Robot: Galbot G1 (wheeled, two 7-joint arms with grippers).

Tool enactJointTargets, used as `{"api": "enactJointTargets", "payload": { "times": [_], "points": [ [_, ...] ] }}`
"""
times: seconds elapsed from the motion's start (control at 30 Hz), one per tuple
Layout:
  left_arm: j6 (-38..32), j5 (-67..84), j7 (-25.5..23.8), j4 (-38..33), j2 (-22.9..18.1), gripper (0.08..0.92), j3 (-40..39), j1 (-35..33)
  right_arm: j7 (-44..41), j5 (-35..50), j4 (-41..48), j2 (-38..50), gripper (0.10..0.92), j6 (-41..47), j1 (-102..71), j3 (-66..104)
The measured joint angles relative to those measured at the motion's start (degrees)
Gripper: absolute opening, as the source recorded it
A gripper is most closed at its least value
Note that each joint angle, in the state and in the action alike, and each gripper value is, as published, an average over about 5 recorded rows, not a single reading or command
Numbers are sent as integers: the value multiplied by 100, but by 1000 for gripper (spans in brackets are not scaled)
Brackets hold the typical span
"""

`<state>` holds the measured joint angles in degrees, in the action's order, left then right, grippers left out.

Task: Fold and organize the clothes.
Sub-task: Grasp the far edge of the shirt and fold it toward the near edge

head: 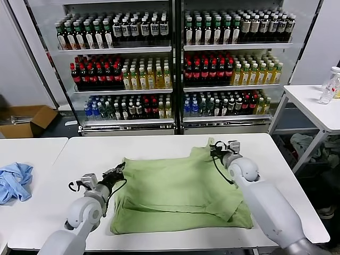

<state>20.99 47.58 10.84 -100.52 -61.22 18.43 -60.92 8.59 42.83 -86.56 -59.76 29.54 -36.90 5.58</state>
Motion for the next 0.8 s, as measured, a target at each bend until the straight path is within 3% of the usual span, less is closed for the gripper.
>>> {"api": "enactJointTargets", "payload": {
  "times": [0.53,0.8],
  "points": [
    [97,132,-68,-1214,151,84,489,-1358,160,-18,-2416,630,106,39,-2274,1332],
    [201,-179,-133,-1465,87,84,482,-1963,214,-240,-3082,588,106,60,-3532,1966]
  ]
}}
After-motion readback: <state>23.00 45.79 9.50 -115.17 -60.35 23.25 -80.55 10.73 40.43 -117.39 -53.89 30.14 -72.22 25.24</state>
